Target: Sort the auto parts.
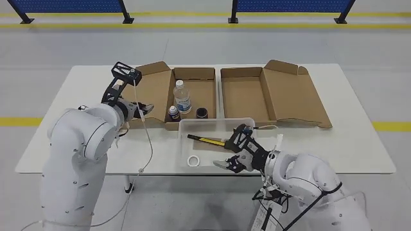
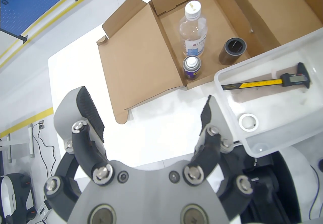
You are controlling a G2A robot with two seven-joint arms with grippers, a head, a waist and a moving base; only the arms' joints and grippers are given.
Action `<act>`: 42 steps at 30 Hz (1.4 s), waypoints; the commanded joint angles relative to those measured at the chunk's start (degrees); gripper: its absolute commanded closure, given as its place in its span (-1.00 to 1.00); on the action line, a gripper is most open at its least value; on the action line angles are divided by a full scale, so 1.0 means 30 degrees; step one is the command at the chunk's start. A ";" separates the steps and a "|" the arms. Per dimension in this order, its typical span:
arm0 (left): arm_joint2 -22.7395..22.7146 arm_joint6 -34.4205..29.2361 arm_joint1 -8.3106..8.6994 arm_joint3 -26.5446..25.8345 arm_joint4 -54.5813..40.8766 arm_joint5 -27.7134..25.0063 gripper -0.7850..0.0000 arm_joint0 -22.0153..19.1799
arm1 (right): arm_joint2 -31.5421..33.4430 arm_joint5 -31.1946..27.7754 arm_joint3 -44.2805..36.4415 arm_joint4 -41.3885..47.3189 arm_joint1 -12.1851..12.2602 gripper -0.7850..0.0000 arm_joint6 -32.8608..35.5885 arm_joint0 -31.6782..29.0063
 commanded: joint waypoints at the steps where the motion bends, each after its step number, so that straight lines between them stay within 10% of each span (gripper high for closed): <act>1: -0.0188 0.0067 0.0046 -0.0029 0.0017 -0.0059 -1.00 0.0054 | -0.0456 0.0165 0.0323 0.0464 -0.0019 -1.00 0.1212 0.0515; 22: -0.0537 0.0255 0.0221 0.0112 0.0348 -0.0509 -1.00 0.0102 | -0.0920 0.2328 0.1284 0.0118 -0.0089 -1.00 0.1463 0.1599; 32: -0.0537 0.0255 0.0221 0.0112 0.0348 -0.0509 -1.00 0.0102 | -0.3735 0.4569 0.3129 -0.1642 -0.0510 -1.00 0.7937 0.6235; 42: -0.0537 0.0255 0.0221 0.0112 0.0348 -0.0509 -1.00 0.0102 | -0.5110 0.5444 0.4168 -0.1954 -0.0856 -1.00 0.8591 0.7666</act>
